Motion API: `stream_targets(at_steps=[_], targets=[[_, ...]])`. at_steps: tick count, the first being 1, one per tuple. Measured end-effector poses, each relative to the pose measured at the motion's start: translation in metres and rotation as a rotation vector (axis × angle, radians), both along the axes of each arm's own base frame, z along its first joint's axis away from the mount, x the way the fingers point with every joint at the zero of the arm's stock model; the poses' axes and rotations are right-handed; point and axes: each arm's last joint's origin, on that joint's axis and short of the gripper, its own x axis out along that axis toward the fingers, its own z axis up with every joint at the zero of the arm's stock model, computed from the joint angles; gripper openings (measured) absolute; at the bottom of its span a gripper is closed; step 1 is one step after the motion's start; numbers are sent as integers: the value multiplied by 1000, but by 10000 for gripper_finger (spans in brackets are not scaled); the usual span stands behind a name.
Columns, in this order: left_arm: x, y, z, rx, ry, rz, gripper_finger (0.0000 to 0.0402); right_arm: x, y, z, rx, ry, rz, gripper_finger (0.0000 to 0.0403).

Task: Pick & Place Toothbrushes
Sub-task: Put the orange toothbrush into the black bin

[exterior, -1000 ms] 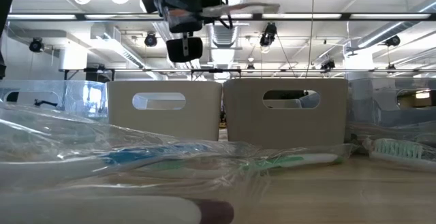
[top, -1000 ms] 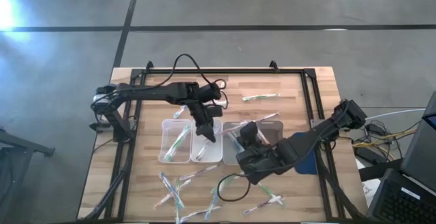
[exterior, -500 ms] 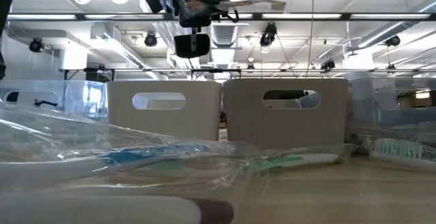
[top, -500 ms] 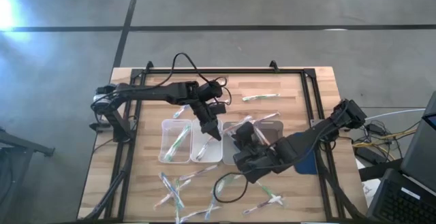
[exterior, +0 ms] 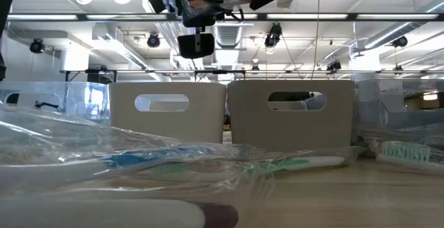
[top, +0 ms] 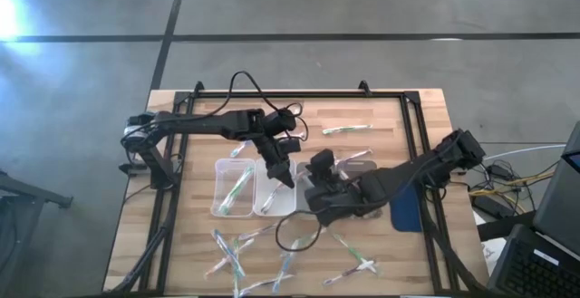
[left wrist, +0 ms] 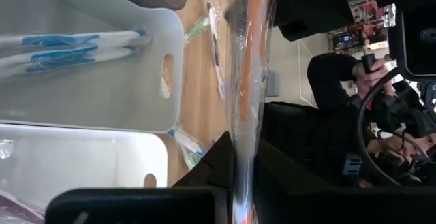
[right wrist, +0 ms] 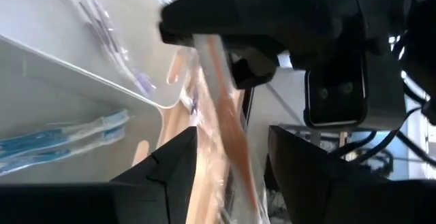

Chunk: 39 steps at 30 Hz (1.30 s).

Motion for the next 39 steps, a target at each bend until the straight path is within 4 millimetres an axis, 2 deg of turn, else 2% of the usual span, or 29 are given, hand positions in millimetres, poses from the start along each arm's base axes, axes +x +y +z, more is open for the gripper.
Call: stream_targets(at_steps=[6, 19, 23, 27, 32, 39], targets=[[0, 0, 0, 1, -1, 1, 30, 4, -11, 0, 36, -33, -64, 147], [-1, 0, 0, 8, -8, -13, 30, 3, -11, -2, 78, -3, -41, 47], [0, 0, 0, 24, -14, -6, 35, 2, -11, -3, 83, 9, -37, 35], [1, 1, 0, 81, -51, 0, 60, 4, -11, -3, 91, -13, -49, 33], [2, 1, -1, 144, -74, 6, 111, 3, -11, -4, 115, -31, -80, 33], [2, 1, -1, 180, -93, -1, 173, -6, -14, -9, 164, 26, -135, 21]])
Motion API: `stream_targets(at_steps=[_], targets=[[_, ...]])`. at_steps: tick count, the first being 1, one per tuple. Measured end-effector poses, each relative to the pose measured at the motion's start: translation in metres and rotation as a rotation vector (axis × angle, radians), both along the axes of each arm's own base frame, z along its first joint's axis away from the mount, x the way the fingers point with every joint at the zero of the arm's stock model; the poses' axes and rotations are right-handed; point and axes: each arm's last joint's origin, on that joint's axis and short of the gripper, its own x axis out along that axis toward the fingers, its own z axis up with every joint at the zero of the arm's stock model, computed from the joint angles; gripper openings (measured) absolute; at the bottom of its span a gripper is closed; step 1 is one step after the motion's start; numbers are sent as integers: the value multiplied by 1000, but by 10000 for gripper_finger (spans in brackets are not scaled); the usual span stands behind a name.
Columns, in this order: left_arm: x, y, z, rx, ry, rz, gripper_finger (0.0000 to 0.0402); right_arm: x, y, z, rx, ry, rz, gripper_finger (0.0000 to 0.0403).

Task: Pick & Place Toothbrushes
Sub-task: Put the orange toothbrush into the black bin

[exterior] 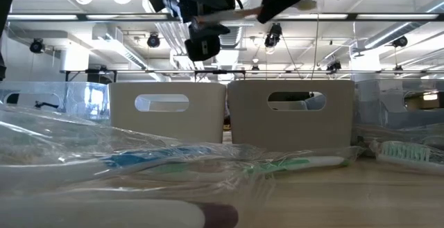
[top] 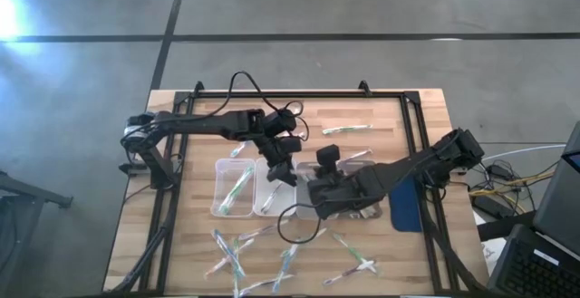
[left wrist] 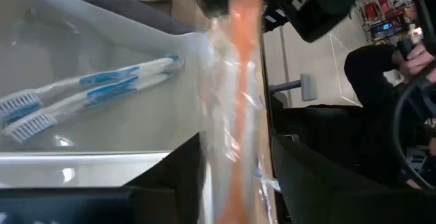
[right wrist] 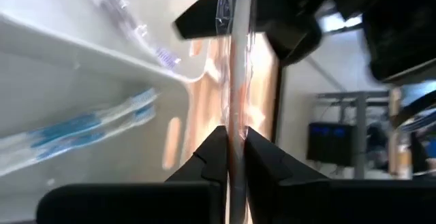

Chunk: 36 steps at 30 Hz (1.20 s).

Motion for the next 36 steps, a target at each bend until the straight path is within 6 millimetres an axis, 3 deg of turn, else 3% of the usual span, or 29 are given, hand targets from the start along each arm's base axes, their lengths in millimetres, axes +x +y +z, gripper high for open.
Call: stream_targets(at_steps=[12, 21, 25, 29, 32, 36], targets=[[0, 1, 0, 87, -61, -42, 196, -20, -1, -9, 200, 120, -168, 20], [0, 2, -1, 127, -61, -25, 195, -45, 3, -11, 250, 169, -425, 20], [0, 3, -3, 267, -89, -31, 195, -53, 1, -10, 251, 143, -575, 20], [0, 6, -11, 516, -65, 90, 195, -57, -1, -8, 271, 106, -665, 20], [-2, 10, -24, 678, -18, 191, 195, -59, -1, -5, 302, 109, -681, 20], [-6, 12, -46, 745, -47, 242, 195, -63, -3, -1, 330, 78, -714, 20]])
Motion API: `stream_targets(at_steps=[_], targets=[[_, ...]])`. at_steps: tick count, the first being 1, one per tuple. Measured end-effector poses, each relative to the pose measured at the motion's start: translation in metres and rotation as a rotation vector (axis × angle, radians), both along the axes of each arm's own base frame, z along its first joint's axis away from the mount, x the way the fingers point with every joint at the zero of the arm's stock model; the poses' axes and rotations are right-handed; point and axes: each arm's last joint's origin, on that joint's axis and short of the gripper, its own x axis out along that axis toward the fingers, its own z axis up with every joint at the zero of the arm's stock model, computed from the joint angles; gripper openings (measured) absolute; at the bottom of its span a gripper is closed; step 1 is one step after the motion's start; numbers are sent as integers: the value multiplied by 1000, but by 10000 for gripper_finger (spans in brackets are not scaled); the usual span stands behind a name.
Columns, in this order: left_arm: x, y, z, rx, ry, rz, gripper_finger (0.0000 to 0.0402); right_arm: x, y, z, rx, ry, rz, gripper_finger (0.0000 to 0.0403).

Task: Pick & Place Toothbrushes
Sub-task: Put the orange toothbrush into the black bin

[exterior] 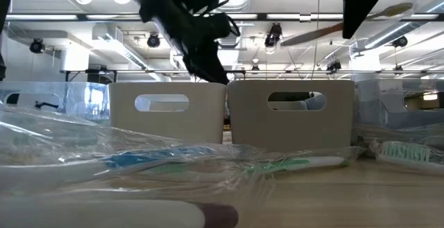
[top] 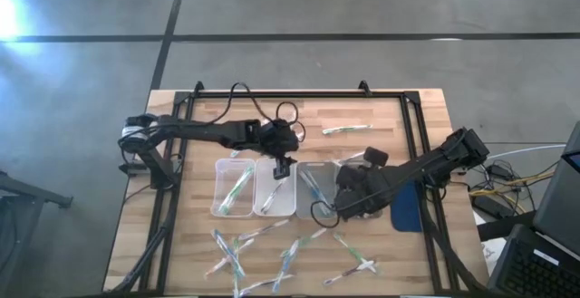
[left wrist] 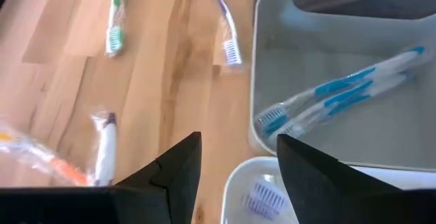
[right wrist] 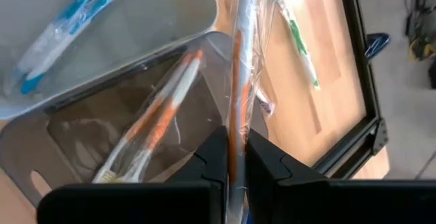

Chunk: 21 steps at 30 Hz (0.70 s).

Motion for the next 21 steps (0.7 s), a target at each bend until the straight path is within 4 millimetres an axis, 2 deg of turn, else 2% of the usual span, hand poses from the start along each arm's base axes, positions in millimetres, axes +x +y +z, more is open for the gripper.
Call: stream_targets(at_steps=[5, 7, 12, 17, 21], targets=[[-18, -3, -20, 21, -131, -4, 195, -8, -3, 9, 21, -56, -48, 20], [-28, -5, -20, 29, -202, 3, 195, -12, -5, 13, 32, -79, -71, 20], [-55, -10, 2, 62, -439, 28, 195, -24, -11, 21, 59, -170, -169, 20], [-84, -24, 23, 150, -686, -34, 195, -31, -11, 21, 127, -275, -246, 20], [-107, -35, 29, 227, -837, -86, 195, -33, -8, 17, 223, -354, -260, 20]])
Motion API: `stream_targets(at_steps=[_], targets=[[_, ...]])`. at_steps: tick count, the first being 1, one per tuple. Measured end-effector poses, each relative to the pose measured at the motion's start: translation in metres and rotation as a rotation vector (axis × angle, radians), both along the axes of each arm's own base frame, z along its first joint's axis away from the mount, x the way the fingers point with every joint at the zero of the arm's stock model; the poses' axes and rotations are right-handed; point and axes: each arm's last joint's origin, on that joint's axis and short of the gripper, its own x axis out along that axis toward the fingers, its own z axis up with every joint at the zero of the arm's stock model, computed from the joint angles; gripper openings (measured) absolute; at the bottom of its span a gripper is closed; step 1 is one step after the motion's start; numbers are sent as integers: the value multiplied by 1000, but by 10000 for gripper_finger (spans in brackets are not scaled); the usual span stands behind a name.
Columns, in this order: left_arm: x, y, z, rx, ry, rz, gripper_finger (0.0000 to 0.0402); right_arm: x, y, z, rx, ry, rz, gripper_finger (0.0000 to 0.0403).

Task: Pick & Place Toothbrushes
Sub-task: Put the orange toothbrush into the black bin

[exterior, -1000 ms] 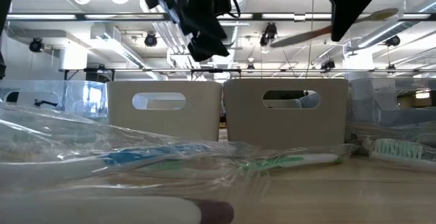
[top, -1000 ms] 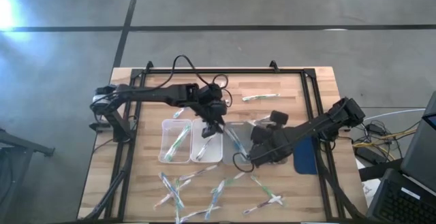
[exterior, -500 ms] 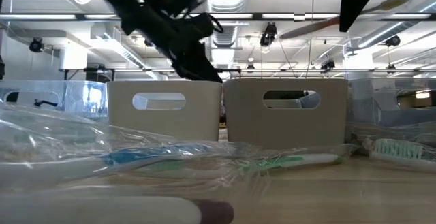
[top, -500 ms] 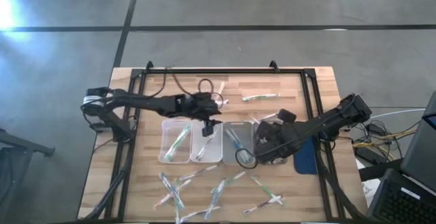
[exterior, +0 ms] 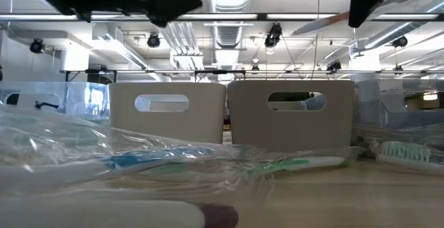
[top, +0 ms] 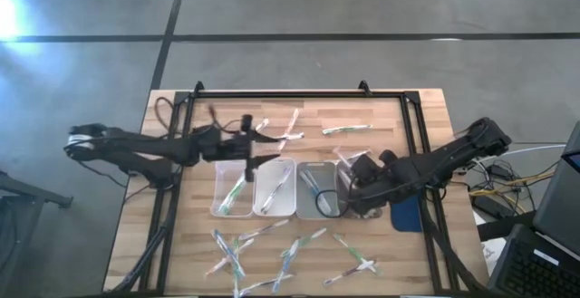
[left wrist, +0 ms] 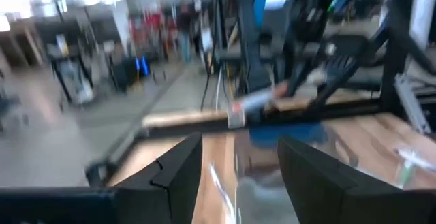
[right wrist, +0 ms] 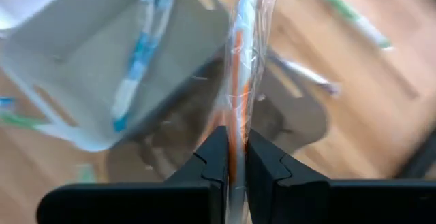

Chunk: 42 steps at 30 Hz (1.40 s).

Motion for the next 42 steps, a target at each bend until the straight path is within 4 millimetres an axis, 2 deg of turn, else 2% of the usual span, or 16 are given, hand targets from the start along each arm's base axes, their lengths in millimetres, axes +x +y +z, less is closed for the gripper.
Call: stream_targets(at_steps=[4, 10, 17, 23, 29, 42], targets=[[-18, -4, 3, 60, -99, -4, 195, -4, 3, -8, 42, -83, 15, 20], [-33, -4, -4, 51, -107, -4, 195, -12, 9, -26, 82, -131, 3, 20], [-34, -5, -13, 13, -74, -11, 195, -22, 15, -54, 87, -112, -26, 20], [-33, -5, -14, 3, -64, -17, 195, -26, 12, -69, 86, -90, -80, 20], [-33, -5, -15, -60, -57, -24, 195, -27, 12, -77, 87, -84, -82, 20], [-33, -5, -16, -66, -51, -24, 193, -29, 10, -91, 74, -70, -70, 20]])
